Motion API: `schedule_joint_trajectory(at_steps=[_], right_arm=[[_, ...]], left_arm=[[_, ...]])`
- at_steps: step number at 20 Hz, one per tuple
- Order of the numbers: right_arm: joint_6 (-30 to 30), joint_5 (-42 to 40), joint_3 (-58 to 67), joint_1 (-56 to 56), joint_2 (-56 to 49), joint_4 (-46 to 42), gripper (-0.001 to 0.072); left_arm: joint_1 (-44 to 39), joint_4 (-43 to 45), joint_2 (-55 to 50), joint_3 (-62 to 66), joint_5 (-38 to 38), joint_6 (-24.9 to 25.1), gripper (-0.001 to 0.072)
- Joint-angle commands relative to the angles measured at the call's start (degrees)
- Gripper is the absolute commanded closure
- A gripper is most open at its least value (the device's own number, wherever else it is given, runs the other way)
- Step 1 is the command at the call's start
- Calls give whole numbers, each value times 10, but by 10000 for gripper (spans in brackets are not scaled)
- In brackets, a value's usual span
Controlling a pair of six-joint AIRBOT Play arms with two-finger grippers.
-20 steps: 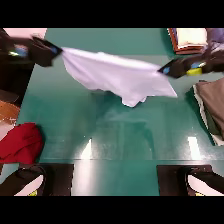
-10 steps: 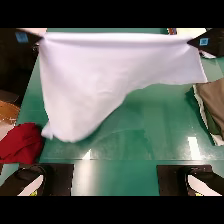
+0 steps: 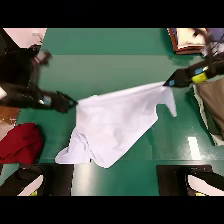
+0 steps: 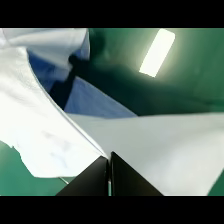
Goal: Fold the shirts.
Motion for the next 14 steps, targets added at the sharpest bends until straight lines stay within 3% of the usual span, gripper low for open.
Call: schedule_joint_trajectory(at_steps=[1, 6, 7, 8, 9, 12, 14], right_arm=[[-4, -22, -93, 0, -4, -17, 693], [-4, -26, -139, 0, -4, -17, 693], [-4, -30, -144, 0, -4, -17, 693], [-4, -32, -148, 0, -4, -17, 693], [-4, -35, -151, 0, -4, -17, 693], [-4, -38, -153, 0, -4, -17, 693], [-4, -37, -153, 0, -4, -17, 693]], left_arm=[[0, -20, 0, -146, 9, 34, 676], [0, -85, 0, -192, -11, 71, 673], [0, -85, 0, -192, -10, 75, 579], [0, -85, 0, -191, -8, 76, 335], [0, -84, 0, -189, 0, 76, 253], [0, -79, 0, -154, 29, 77, 252], [1, -41, 0, -108, 86, 71, 252]])
